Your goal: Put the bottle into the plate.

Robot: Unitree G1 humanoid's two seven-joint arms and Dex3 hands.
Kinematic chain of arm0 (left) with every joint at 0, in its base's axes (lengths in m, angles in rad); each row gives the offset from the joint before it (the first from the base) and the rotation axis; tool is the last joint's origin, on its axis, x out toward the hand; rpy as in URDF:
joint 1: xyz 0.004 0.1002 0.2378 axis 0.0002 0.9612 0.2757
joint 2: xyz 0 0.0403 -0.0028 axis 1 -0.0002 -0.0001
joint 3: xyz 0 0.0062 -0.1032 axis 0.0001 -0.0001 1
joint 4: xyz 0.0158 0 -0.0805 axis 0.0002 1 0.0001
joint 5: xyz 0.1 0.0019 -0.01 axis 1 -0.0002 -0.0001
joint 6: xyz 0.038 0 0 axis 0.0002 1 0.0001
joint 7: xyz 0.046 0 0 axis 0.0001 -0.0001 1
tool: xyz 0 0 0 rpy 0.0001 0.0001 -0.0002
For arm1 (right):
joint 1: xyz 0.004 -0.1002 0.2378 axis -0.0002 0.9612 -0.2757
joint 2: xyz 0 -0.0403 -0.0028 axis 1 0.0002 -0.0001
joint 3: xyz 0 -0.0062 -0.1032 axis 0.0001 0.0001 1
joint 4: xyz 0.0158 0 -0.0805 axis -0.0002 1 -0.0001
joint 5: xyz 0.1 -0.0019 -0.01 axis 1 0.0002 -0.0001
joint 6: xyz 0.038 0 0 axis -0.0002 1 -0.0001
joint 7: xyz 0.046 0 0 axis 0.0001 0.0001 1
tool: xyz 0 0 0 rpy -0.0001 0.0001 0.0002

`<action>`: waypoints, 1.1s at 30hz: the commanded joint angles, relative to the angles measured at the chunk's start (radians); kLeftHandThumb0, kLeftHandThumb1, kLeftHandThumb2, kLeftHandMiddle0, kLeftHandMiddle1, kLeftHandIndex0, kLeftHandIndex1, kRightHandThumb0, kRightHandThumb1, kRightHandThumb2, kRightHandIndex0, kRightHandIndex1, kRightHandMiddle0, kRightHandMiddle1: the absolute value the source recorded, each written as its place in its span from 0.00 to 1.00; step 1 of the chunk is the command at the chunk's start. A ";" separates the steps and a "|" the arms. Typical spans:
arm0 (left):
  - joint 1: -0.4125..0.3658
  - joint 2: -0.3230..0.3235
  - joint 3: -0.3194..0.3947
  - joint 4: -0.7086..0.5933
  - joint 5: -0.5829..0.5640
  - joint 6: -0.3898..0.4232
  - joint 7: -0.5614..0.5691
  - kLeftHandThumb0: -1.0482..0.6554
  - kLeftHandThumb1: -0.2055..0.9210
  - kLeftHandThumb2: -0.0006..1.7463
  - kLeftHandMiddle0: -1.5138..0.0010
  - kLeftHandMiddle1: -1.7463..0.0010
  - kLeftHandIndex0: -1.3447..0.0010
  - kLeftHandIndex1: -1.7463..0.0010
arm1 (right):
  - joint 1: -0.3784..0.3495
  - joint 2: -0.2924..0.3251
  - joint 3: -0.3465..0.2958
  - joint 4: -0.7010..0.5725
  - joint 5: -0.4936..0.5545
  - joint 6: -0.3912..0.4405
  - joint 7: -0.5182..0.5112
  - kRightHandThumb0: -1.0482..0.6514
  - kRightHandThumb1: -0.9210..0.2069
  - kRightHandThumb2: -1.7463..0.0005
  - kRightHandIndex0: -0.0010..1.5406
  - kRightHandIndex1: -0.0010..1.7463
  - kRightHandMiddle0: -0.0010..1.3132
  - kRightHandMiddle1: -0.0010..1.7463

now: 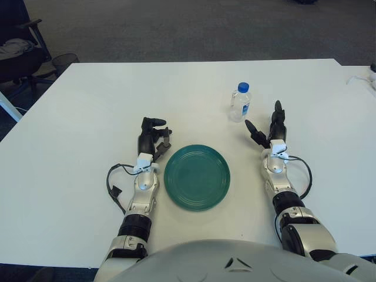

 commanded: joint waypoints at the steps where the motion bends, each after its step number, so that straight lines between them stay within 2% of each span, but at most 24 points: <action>1: 0.069 0.008 0.007 0.050 0.011 0.049 0.010 0.40 0.86 0.43 0.59 0.34 0.79 0.00 | 0.038 -0.021 0.008 0.093 -0.028 0.025 -0.011 0.04 0.05 0.89 0.00 0.00 0.00 0.00; 15: 0.080 0.004 0.005 0.038 0.010 0.056 0.008 0.40 0.86 0.43 0.59 0.34 0.78 0.00 | -0.051 -0.042 0.021 0.187 -0.042 0.085 -0.006 0.00 0.00 0.91 0.02 0.01 0.00 0.00; 33: 0.089 0.005 0.012 0.027 0.008 0.063 0.012 0.40 0.85 0.43 0.59 0.33 0.78 0.00 | -0.090 -0.056 0.060 0.216 -0.061 0.086 0.007 0.00 0.00 0.91 0.02 0.01 0.00 0.00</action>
